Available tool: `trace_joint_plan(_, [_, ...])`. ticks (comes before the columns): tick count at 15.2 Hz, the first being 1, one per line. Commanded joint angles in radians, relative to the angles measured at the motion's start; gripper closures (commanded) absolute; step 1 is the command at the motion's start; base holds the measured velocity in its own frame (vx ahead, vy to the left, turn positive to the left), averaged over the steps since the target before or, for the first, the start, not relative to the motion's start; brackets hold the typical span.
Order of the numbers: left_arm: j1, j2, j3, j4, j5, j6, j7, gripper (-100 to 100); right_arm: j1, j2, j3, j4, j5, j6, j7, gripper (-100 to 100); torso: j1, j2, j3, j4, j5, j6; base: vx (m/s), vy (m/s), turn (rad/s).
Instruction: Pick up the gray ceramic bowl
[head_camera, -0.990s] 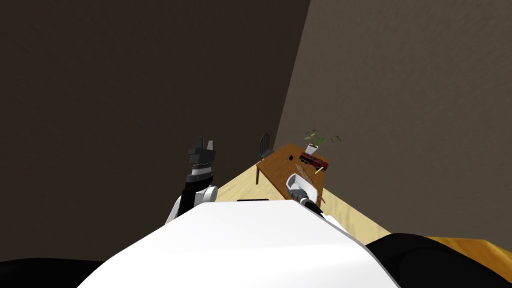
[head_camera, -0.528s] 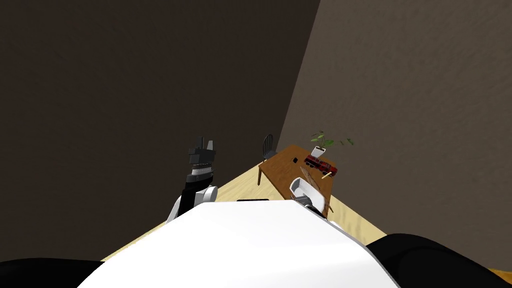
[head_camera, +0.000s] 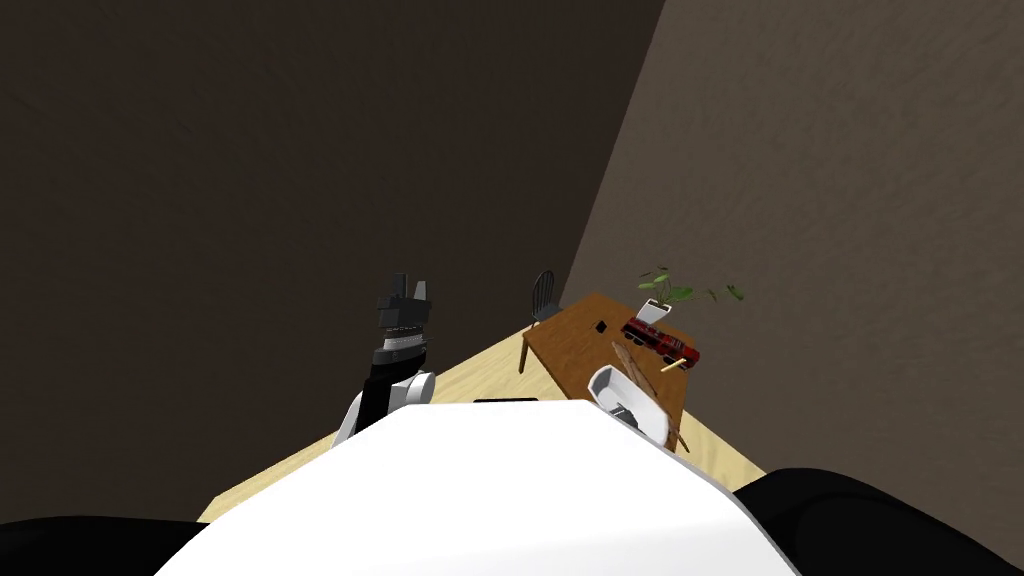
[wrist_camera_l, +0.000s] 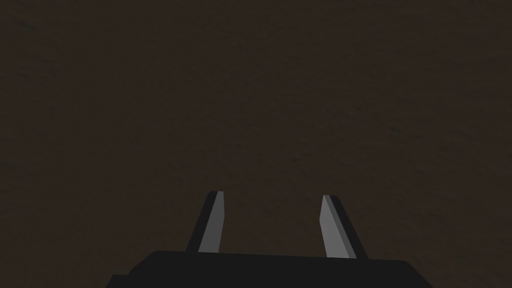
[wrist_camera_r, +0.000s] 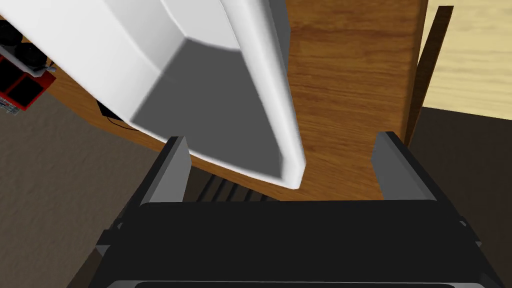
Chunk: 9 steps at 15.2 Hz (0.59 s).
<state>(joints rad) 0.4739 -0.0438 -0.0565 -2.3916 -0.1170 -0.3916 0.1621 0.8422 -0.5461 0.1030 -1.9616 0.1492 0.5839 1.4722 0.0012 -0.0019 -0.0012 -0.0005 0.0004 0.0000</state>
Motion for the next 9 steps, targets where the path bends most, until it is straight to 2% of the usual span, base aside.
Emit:
trace_joint_plan(1, [0.0,0.0,0.0,0.0,0.0,0.0,0.0,0,0.013,-0.004,0.0,0.001,0.005,0.022,0.031,-100,0.0,0.0,0.0,0.0,0.0,0.0,0.025,-0.002,0.087])
trace_joint_plan(3, [0.0,0.0,0.0,0.0,0.0,0.0,0.0,0,0.027,-0.011,0.002,0.013,0.015,0.062,0.081,-100,0.0,0.0,0.0,0.0,0.0,0.0,0.026,0.0,0.119])
trace_joint_plan(4, [0.0,0.0,0.0,0.0,0.0,0.0,0.0,0,0.027,-0.011,0.002,0.013,0.015,0.062,0.083,-100,0.0,0.0,0.0,0.0,0.0,0.0,0.025,-0.003,0.109])
trace_joint_plan(7, [0.0,0.0,0.0,0.0,0.0,0.0,0.0,0,0.041,-0.017,0.004,0.026,0.024,0.1,0.133,-100,0.0,0.0,0.0,0.0,0.0,0.0,0.028,-0.002,0.093])
trace_joint_plan(8, [0.0,0.0,0.0,0.0,0.0,0.0,0.0,0,0.043,-0.018,0.004,0.028,0.025,0.107,0.142,-100,0.0,0.0,0.0,0.0,0.0,0.0,0.024,-0.003,0.083])
trace_joint_plan(9, [0.0,0.0,0.0,0.0,0.0,0.0,0.0,0,0.04,-0.016,0.004,0.025,0.023,0.093,0.126,-100,0.0,0.0,0.0,0.0,0.0,0.0,0.013,-0.003,0.027])
